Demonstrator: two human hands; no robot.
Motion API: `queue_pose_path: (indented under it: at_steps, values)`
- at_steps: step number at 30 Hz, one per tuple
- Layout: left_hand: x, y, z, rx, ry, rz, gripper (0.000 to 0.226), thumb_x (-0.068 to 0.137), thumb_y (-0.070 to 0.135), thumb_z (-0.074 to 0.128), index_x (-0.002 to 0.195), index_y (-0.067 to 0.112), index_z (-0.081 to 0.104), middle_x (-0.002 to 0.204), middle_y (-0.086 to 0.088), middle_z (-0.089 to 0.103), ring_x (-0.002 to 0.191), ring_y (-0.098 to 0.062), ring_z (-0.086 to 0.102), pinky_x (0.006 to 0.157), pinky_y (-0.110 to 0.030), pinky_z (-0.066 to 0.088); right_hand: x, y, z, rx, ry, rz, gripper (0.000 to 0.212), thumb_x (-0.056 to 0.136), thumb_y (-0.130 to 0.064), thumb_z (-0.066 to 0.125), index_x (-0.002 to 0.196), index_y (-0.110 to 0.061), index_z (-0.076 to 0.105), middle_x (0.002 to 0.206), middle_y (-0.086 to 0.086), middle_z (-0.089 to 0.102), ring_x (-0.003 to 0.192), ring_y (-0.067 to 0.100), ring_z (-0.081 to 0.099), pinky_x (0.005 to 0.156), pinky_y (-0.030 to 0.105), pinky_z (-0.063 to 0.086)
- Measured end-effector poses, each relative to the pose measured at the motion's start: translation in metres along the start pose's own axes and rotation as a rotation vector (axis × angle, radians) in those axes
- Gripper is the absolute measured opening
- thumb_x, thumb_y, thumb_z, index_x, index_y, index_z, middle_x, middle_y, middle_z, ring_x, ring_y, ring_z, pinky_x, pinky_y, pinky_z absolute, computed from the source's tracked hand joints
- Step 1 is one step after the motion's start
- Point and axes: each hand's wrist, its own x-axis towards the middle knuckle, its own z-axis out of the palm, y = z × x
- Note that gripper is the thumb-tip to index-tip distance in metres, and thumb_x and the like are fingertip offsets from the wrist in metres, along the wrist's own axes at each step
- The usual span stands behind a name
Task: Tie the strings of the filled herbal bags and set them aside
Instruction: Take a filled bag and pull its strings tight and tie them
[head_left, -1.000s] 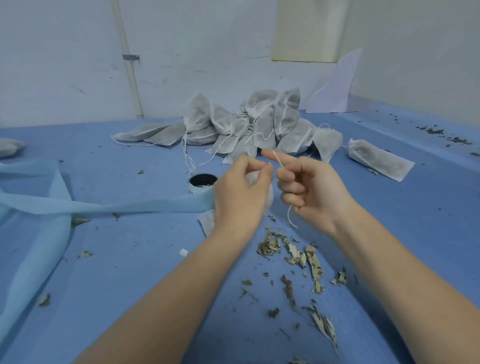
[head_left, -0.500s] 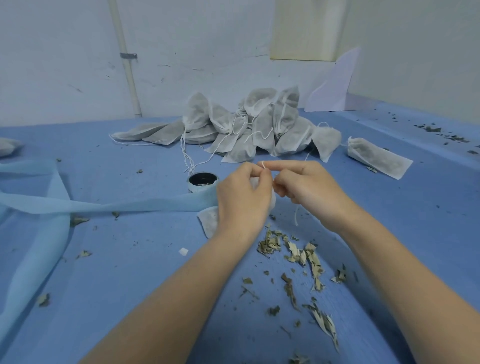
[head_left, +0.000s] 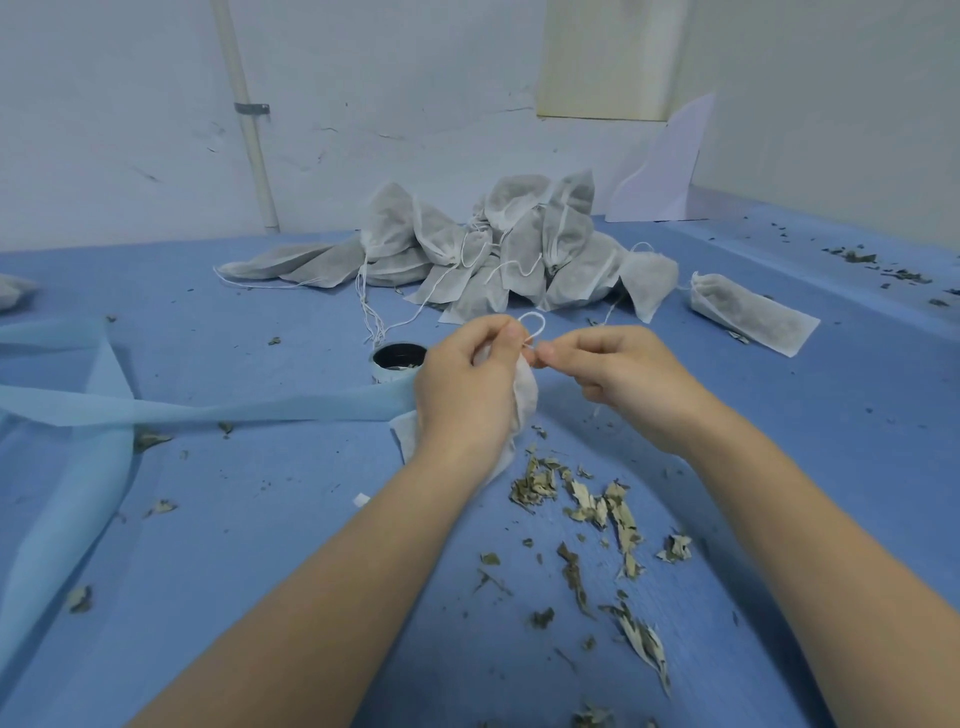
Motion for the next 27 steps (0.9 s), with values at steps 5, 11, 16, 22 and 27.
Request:
queue_pose_path:
  at_steps: [5,11,16,22,27]
  values:
    - [-0.002,0.000,0.004,-0.108,-0.029,-0.106,0.029,0.089,0.015,0.061,0.063,0.026,0.067,0.058,0.011,0.060,0.070,-0.014,0.054,0.077,-0.033,0.043,0.002,-0.004,-0.006,0.171,0.057,0.016,0.034,0.066,-0.036,0.078,0.083,-0.007,0.077,0.057,-0.008,0.043,0.050,0.007,0.030,0.048,0.016,0.026]
    - [-0.011,-0.001,0.010,0.397,0.072,0.197,0.017,0.092,0.024,0.058,0.085,0.018,0.072,0.076,0.004,0.069,0.076,-0.009,0.058,0.068,-0.017,0.037,0.005,-0.006,-0.008,0.417,0.045,0.170,0.019,0.076,-0.019,0.076,0.059,-0.012,0.072,0.054,-0.003,0.041,0.047,0.008,0.025,0.041,0.018,0.021]
    - [-0.011,-0.005,0.010,0.509,0.128,0.238,0.017,0.093,0.026,0.056,0.091,0.016,0.070,0.085,0.000,0.069,0.081,-0.015,0.060,0.070,-0.022,0.035,0.003,-0.005,-0.007,0.348,0.026,0.124,0.012,0.074,-0.022,0.077,0.068,-0.011,0.078,0.062,0.000,0.047,0.048,0.007,0.029,0.044,0.018,0.025]
    - [-0.011,-0.003,0.012,0.407,0.156,0.118,0.019,0.092,0.030,0.055,0.091,0.016,0.068,0.087,0.002,0.070,0.086,-0.013,0.059,0.068,-0.018,0.031,0.002,-0.005,-0.004,0.267,0.100,0.126,0.008,0.077,-0.019,0.077,0.077,-0.011,0.078,0.056,-0.006,0.042,0.048,0.007,0.030,0.045,0.018,0.029]
    - [-0.009,-0.002,0.013,0.396,0.128,0.035,0.019,0.095,0.027,0.050,0.092,0.014,0.064,0.081,0.009,0.065,0.087,-0.015,0.058,0.064,-0.019,0.028,0.003,-0.009,-0.001,0.537,-0.020,0.299,0.008,0.080,-0.009,0.069,0.085,-0.002,0.070,0.053,-0.005,0.039,0.045,0.007,0.022,0.040,0.016,0.020]
